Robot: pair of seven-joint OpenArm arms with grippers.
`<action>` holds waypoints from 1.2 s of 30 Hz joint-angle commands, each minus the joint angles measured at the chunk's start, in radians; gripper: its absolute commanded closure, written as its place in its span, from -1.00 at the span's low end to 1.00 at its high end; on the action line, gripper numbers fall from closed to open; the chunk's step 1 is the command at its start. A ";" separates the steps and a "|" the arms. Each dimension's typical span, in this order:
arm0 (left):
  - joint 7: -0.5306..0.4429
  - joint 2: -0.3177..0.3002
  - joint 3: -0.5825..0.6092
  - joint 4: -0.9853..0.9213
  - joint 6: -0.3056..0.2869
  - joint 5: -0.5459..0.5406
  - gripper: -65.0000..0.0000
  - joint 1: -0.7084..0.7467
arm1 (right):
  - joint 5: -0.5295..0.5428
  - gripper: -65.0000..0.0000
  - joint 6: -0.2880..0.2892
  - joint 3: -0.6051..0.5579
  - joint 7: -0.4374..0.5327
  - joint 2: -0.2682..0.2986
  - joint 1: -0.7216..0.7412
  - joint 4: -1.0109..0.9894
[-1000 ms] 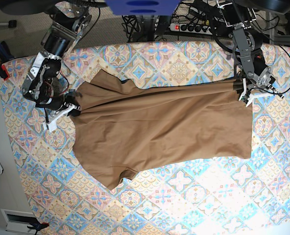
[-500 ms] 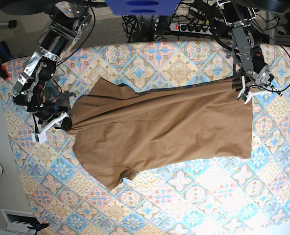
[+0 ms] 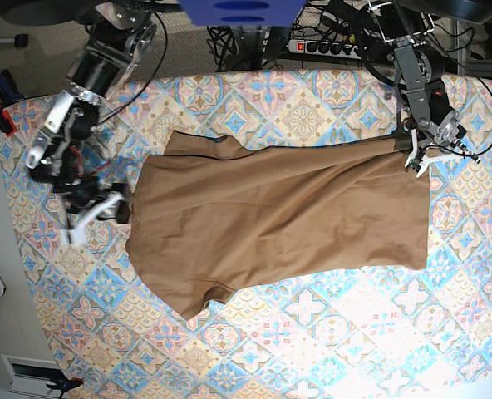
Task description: Layout the t-shirt on the table in an organized manner, then fold the t-shirt properly
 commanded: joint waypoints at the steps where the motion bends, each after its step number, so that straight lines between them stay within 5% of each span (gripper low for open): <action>1: 0.004 -0.014 -0.003 0.015 0.009 0.016 1.00 -0.008 | 0.016 0.10 0.000 0.004 0.010 0.010 0.016 0.030; 10: 0.004 -0.014 -0.003 0.015 0.009 0.016 1.00 -0.008 | 0.021 0.10 0.000 0.039 0.016 0.001 -0.174 0.251; 17: 0.002 0.003 -0.003 0.015 0.009 0.020 1.00 -0.009 | 0.022 0.10 0.002 0.029 0.095 -0.096 -0.337 0.269; 24: 0.002 0.013 -0.003 0.015 0.009 0.023 1.00 -0.008 | 0.022 0.10 0.002 -0.137 0.167 -0.122 -0.392 0.262; 36: 0.002 0.013 -0.009 0.017 0.009 0.023 1.00 -0.008 | 0.022 0.10 0.002 -0.154 0.213 -0.157 -0.383 0.131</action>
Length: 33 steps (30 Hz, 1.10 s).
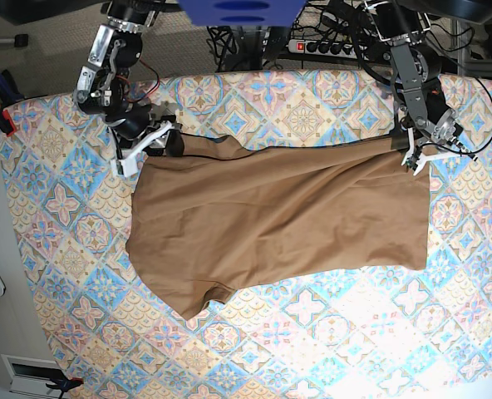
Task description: Layout the t-shirt on the table in an organized manner, then fold the t-shirt properly
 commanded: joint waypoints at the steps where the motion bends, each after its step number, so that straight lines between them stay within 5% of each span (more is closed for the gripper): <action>1: 0.002 -0.010 -0.005 0.017 0.009 0.013 1.00 -0.008 | 0.008 0.10 0.000 0.000 0.007 0.004 0.003 0.005; 14: 0.002 -0.010 0.000 0.019 0.009 0.013 1.00 -0.011 | 0.002 0.13 0.000 -0.147 0.010 0.004 -0.071 0.003; 22: 0.002 -0.010 -0.003 0.019 0.009 0.006 1.00 -0.009 | 0.002 1.00 0.000 -0.152 0.010 0.007 -0.100 0.003; 31: 0.002 -0.010 -0.003 0.019 0.009 0.008 1.00 -0.008 | 0.002 1.00 -0.002 -0.152 0.001 0.007 -0.106 0.003; 33: 0.002 -0.010 -0.003 0.019 0.009 0.011 1.00 -0.008 | 0.002 0.71 -0.002 -0.152 0.001 0.007 -0.108 0.003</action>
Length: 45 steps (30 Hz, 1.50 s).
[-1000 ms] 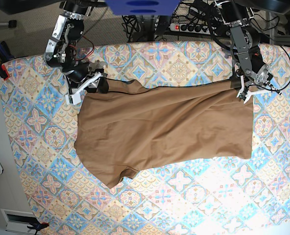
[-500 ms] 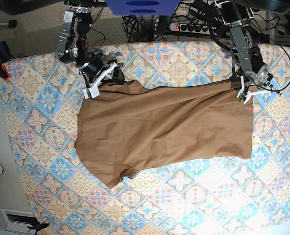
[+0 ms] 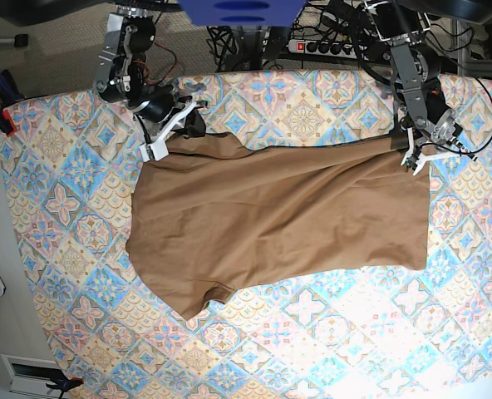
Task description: Layout the t-shirt on the table in an organized manner, then fold the t-shirt properly
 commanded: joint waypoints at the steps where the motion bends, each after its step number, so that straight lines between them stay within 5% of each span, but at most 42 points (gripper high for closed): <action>1: 0.002 -0.010 -0.007 0.019 0.009 0.014 1.00 -0.008 | -0.031 0.56 -0.010 0.000 -0.023 0.002 -0.006 0.007; 5: 0.002 -0.010 -0.007 0.019 0.009 0.014 1.00 -0.008 | -0.030 0.23 -0.010 -0.003 -0.023 0.002 -0.006 0.007; 26: 0.002 -0.017 -0.007 0.019 0.009 0.016 1.00 -0.010 | -0.025 0.30 -0.009 0.055 -0.014 0.004 0.078 -0.251; 31: 0.002 -0.017 -0.002 0.019 0.009 0.016 1.00 -0.011 | -0.025 0.30 0.115 0.179 -0.028 0.004 0.109 -0.254; 45: 0.002 -0.015 -0.002 0.020 0.009 0.016 1.00 -0.011 | -0.068 0.30 0.114 0.202 -0.057 0.030 0.053 -0.228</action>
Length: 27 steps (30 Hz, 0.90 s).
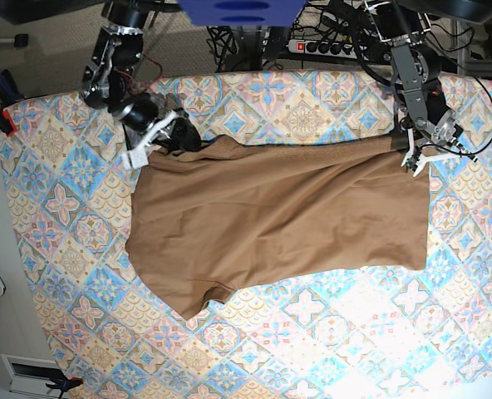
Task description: Layout the t-shirt on the table in an organized manner, then fold the t-shirt properly
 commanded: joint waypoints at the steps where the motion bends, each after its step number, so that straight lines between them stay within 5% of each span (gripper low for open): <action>1: 0.002 -0.012 -0.003 0.021 0.009 0.016 1.00 -0.009 | -0.205 0.30 -0.085 0.015 -0.102 0.013 -0.044 0.007; 15: 0.002 -0.009 -0.002 0.023 0.009 0.016 1.00 -0.010 | -0.485 0.30 -0.087 0.017 -0.104 0.013 -0.049 0.158; 27: 0.002 -0.009 -0.003 0.023 0.009 0.016 1.00 -0.007 | -0.505 0.30 -0.087 0.007 -0.104 0.012 -0.049 0.230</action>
